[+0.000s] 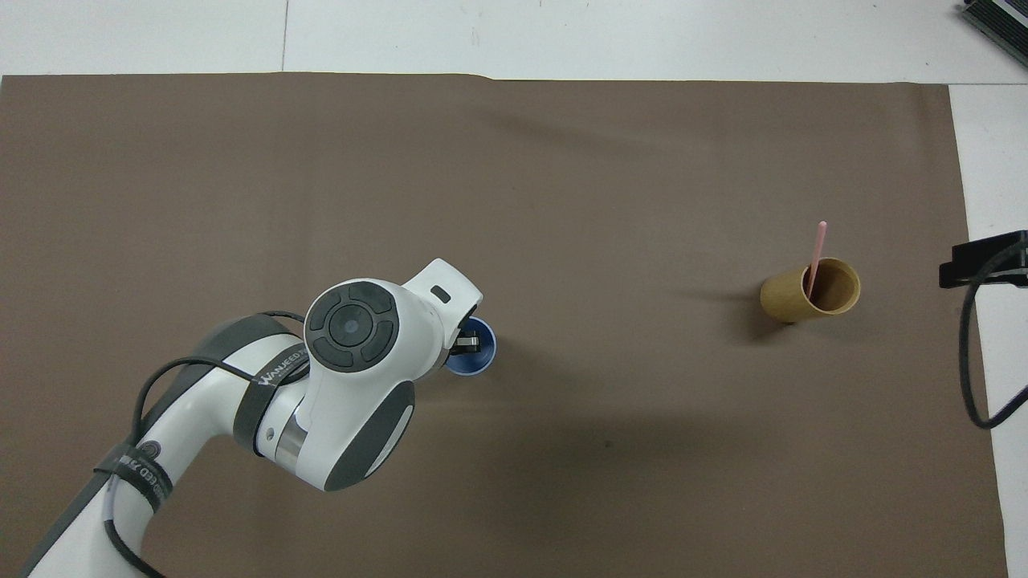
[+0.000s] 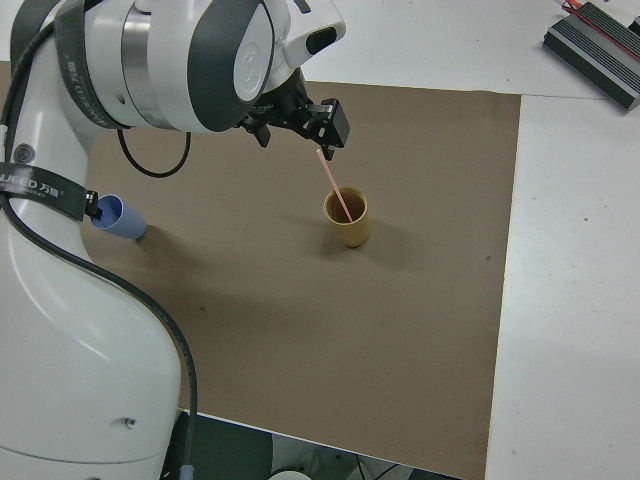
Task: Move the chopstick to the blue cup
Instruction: 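Release the blue cup with the left gripper while the right gripper reaches the tan cup, then lower the right gripper over the pink stick in the tan cup, then grasp the pink stick with the right gripper and lift it out, then carry the pink stick with the right gripper over the blue cup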
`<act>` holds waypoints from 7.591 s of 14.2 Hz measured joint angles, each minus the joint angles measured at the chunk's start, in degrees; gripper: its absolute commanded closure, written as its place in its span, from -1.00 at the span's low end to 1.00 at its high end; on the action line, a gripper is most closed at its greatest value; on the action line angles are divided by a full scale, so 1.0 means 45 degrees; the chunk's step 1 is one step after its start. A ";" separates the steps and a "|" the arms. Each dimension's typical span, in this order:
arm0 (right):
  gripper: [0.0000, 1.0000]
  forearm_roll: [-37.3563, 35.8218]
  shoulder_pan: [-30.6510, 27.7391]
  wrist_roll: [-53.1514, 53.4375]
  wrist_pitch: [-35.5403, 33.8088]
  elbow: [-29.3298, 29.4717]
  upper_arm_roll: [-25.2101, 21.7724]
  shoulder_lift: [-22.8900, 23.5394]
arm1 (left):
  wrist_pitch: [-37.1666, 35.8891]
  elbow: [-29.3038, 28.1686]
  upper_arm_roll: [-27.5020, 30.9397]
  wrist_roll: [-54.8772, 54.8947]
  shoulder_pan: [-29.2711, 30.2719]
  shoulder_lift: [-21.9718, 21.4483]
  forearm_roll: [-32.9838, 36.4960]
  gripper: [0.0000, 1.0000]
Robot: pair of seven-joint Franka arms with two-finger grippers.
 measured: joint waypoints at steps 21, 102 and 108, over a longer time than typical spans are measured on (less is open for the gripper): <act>-1.00 -0.0590 0.0748 0.0095 0.4328 0.0010 0.0391 0.2910 | -0.0845 0.0053 0.0014 0.0005 -0.0209 0.0012 0.0001 1.00; 1.00 0.0261 0.1054 0.0845 0.6027 -0.1828 0.1907 0.0587 | -0.7994 0.3507 0.1333 0.9160 0.5987 -0.2365 0.0660 -1.00; 1.00 0.1886 0.1292 0.4269 0.6031 -0.1699 0.3108 0.0525 | -0.7994 0.3512 0.1332 0.9160 0.5987 -0.2365 0.0659 -1.00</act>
